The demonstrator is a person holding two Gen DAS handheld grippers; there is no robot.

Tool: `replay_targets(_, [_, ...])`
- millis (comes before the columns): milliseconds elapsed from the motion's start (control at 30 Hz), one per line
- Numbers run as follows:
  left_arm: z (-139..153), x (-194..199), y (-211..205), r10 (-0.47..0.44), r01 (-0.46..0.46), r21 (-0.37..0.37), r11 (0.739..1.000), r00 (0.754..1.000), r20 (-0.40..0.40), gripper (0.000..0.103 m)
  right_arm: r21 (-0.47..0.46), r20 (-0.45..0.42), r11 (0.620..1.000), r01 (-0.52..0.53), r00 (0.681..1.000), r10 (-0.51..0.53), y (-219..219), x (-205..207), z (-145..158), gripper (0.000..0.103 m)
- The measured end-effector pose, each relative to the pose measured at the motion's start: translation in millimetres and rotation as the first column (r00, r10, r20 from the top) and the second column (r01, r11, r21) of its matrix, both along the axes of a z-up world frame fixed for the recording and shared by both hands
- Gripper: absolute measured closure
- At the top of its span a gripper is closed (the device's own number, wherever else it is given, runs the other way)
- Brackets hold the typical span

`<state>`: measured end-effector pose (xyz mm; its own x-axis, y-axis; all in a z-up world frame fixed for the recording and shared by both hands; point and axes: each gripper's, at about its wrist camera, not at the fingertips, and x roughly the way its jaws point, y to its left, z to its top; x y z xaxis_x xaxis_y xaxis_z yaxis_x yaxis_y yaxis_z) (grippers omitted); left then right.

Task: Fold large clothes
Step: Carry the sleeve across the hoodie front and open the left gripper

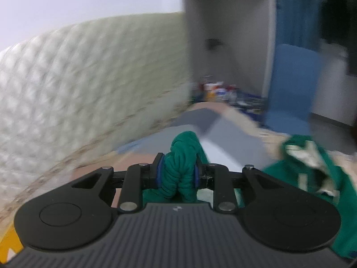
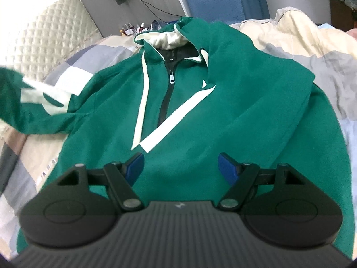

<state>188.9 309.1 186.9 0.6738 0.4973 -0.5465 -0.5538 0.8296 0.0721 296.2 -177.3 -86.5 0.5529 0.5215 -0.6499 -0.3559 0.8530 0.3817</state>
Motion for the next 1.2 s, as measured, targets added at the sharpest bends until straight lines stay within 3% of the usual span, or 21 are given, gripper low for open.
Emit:
replay_targets(167, [13,20,-101,-0.167,0.167,-0.041,0.985,0.986,0.005,0.073,0.011,0.031,1.0,-0.007,1.0,0.006,-10,-9,8,0.028])
replay_targets(300, [-5,44,-192,-0.301,0.298,-0.074,0.952,0.953,-0.03,0.073,0.032,0.052,0.999,0.027,0.998,-0.029,-22,-12,15,0.028])
replay_targets(467, [-61,71,-285,-0.433,0.418,-0.183,0.89,0.9,-0.053,0.073,0.097,0.038,0.992,0.082,0.996,-0.086,-44,-9,19,0.028])
replay_targets(600, [-125,85,-342,-0.506,0.466,-0.297,0.833,0.86,-0.07,0.072,0.086,0.056,0.992,0.092,0.994,-0.097,-61,-7,18,0.028])
replay_targets(667, [-149,89,-364,-0.532,0.483,-0.312,0.818,0.841,-0.093,0.071,0.047,0.08,0.992,0.118,0.989,-0.121,-68,-9,14,0.028])
replay_targets(767, [-178,92,-378,-0.543,0.49,-0.321,0.81,0.835,-0.094,0.068,0.01,0.09,0.993,0.115,0.989,-0.116,-77,-10,7,0.028])
replay_targets(833, [-191,93,-381,-0.547,0.487,-0.343,0.804,0.831,-0.101,0.056,0.03,0.074,0.992,0.123,0.989,-0.125,-85,-10,4,0.028])
replay_targets(900, [-197,93,-371,-0.545,0.482,-0.367,0.796,0.834,-0.085,0.033,0.049,0.068,0.988,0.148,0.986,-0.151,-93,-13,2,0.028])
replay_targets(933, [-199,93,-367,-0.533,0.47,-0.376,0.798,0.843,-0.077,0.032,0.055,0.068,0.987,0.149,0.986,-0.153,-96,-15,2,0.028])
replay_targets(1033, [-187,74,-356,-0.507,0.45,-0.395,0.801,0.861,-0.046,0.031,0.04,0.081,0.989,0.14,0.986,-0.142,-100,-27,8,0.028])
replay_targets(1200, [-125,6,-350,-0.46,0.44,-0.331,0.835,0.888,0.019,0.031,-0.019,0.172,0.995,0.098,0.981,-0.093,-107,-64,56,0.028])
